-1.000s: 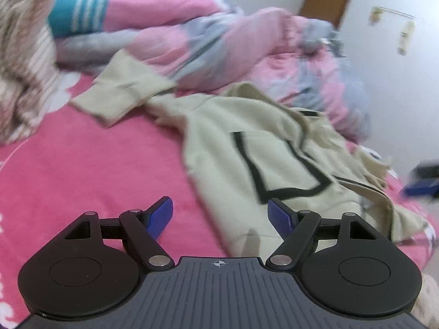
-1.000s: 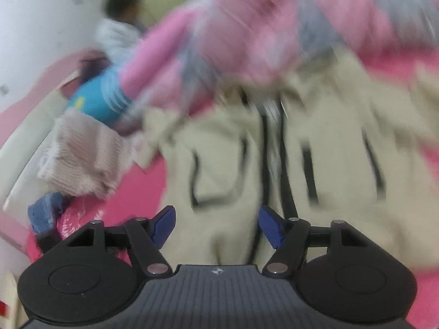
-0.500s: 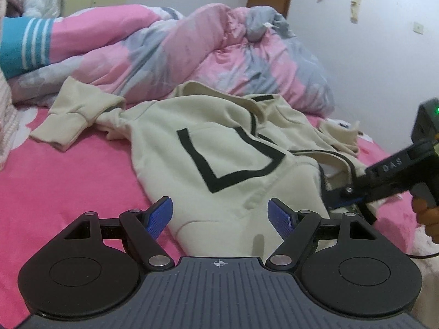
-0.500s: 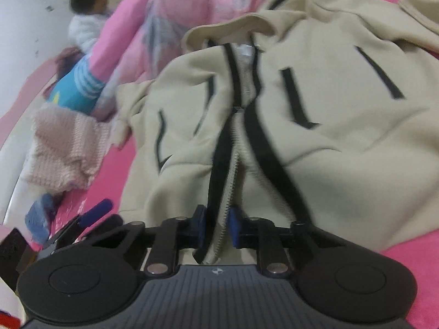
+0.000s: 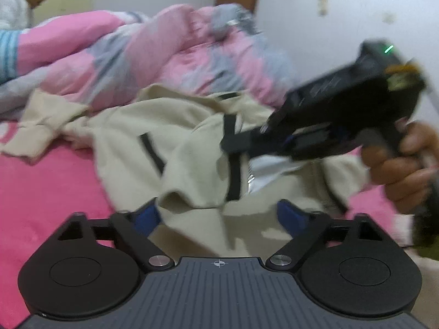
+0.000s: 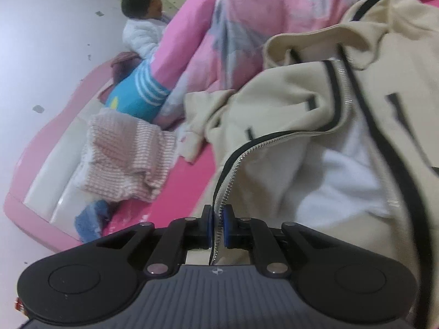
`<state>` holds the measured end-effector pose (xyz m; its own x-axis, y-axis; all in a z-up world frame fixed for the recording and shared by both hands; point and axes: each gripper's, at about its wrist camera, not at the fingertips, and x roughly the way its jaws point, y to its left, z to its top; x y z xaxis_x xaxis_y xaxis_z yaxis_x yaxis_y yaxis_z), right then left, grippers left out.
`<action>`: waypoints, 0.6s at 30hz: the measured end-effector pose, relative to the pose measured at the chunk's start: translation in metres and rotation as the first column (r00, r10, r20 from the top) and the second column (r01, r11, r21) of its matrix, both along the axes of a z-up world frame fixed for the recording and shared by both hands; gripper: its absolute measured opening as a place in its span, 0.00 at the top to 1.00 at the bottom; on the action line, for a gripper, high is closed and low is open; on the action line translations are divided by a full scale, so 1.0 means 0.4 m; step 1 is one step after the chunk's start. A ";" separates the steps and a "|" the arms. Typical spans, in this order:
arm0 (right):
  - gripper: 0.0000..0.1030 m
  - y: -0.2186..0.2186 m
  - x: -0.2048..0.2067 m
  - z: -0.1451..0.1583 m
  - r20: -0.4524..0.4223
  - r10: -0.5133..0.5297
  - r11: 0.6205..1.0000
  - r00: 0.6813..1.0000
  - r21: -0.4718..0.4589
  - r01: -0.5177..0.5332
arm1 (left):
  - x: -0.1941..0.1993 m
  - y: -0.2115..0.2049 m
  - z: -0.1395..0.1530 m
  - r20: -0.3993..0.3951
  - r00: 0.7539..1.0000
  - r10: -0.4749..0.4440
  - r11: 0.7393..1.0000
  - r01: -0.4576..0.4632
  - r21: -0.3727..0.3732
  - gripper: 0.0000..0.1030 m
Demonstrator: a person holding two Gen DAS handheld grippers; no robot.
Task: Fold clothes
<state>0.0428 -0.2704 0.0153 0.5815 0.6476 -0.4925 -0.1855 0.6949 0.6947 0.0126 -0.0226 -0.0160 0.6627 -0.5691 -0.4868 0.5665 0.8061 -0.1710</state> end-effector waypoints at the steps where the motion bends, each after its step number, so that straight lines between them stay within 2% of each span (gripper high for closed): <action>1: 0.92 0.008 0.004 0.002 0.006 0.005 1.000 1.000 0.007 -0.005 | 0.013 0.000 -0.004 -0.018 0.999 0.032 0.999 -0.032 0.013 0.55; 3: 0.92 0.015 0.007 0.005 0.015 0.015 1.000 1.000 0.011 -0.015 | 0.030 0.018 -0.001 -0.037 0.996 0.076 0.997 -0.077 -0.027 0.67; 5: 0.92 0.014 0.005 0.005 0.017 0.015 1.000 1.000 0.010 -0.015 | 0.047 0.037 0.004 -0.055 0.992 0.116 0.990 -0.120 -0.071 0.87; 8: 0.91 -0.004 -0.006 0.003 0.016 -0.005 1.000 1.000 -0.001 0.005 | 0.073 0.066 0.012 -0.086 0.981 0.174 0.973 -0.185 -0.136 0.93; 9: 0.90 -0.013 -0.014 0.003 0.020 -0.018 1.000 1.000 -0.013 0.018 | 0.073 0.078 0.019 -0.071 0.977 0.200 0.965 -0.209 -0.156 0.93; 12: 0.88 -0.034 -0.056 0.028 0.097 -0.072 0.983 0.993 -0.159 0.087 | 0.076 0.126 0.049 -0.022 0.948 0.318 0.922 -0.315 -0.225 0.94; 14: 0.86 -0.039 -0.087 0.060 0.194 -0.094 0.935 0.976 -0.320 0.154 | 0.094 0.172 0.054 -0.062 0.914 0.402 0.875 -0.403 -0.269 0.94; 16: 0.76 -0.042 -0.101 0.087 0.269 -0.099 0.868 0.958 -0.447 0.215 | 0.115 0.212 0.051 -0.116 0.875 0.470 0.826 -0.483 -0.292 0.94; 17: 0.62 -0.042 -0.097 0.094 0.282 -0.102 0.833 0.954 -0.499 0.237 | 0.126 0.227 0.044 -0.146 0.855 0.497 0.805 -0.517 -0.291 0.94; 18: 0.55 -0.039 -0.087 0.099 0.291 -0.108 0.788 0.950 -0.558 0.261 | 0.133 0.234 0.037 -0.163 0.841 0.516 0.791 -0.541 -0.286 0.94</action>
